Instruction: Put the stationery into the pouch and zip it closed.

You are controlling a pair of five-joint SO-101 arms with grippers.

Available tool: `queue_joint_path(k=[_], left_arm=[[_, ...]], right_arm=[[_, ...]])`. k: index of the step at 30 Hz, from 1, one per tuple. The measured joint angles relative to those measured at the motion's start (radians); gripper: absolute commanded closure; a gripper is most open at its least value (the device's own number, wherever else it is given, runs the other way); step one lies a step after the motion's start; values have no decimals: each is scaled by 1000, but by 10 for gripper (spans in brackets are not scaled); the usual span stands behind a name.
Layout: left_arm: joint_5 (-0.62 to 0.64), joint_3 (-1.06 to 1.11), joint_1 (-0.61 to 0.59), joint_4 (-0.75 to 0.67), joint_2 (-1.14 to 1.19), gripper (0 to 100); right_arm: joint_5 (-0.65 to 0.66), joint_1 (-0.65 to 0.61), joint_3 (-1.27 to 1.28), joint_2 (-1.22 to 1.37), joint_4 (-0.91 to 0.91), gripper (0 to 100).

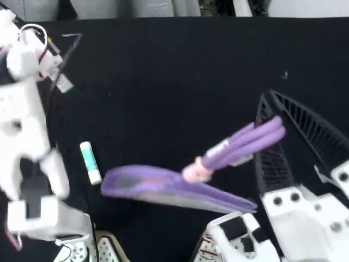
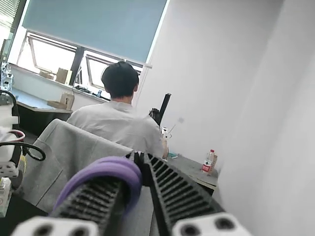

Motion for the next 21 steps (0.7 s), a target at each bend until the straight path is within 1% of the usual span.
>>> queue_joint_path(k=[4,11,13,16,21], left_arm=[[0,51,104,0,-285,971],[0,279,400,0,-790,971],[0,344,479,-18,-942,971],[-2,479,555,-83,-1162,971],[-6,804,664,-227,-1521,971]], right_arm=[[0,0,0,-17,0,987],[0,0,0,-17,0,987],[0,0,0,-17,0,987],[0,0,0,-17,0,987],[0,0,0,-17,0,987]])
